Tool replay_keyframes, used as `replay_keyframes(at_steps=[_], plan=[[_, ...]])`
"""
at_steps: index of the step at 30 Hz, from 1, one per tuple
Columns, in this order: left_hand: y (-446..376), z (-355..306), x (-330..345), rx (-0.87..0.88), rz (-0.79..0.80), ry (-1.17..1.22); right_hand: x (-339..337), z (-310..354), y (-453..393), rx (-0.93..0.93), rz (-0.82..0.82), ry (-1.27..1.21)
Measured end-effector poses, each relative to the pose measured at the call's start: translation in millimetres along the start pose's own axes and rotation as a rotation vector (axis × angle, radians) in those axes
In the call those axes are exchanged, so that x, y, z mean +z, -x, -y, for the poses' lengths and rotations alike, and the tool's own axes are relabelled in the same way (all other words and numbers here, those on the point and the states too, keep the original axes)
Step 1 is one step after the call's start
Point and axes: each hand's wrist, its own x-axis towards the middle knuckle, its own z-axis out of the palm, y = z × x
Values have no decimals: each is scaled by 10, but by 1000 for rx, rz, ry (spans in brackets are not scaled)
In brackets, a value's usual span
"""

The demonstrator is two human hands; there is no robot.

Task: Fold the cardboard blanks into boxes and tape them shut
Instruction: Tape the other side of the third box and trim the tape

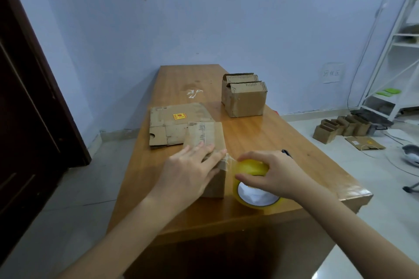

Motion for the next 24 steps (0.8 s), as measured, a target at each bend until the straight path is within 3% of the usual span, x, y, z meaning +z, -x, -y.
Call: replay_keyframes(at_steps=[4, 8, 13, 15, 19, 24], plan=[[-8, -23, 7, -7, -6, -17, -86, 99, -175, -20, 200, 335], [-8, -44, 15, -13, -39, -19, -54, 140, -236, -10, 359, 314], [-36, -14, -53, 45, -2, -55, -115, 77, -96, 38, 354, 201], [-83, -42, -152, 77, 89, -95, -124, 69, -53, 56, 343, 182], [-165, -166, -233, 73, 296, -198, -116, 100, -71, 40, 344, 265], [-224, -147, -229, 139, 340, -172, -98, 155, -152, 21, 394, 331]])
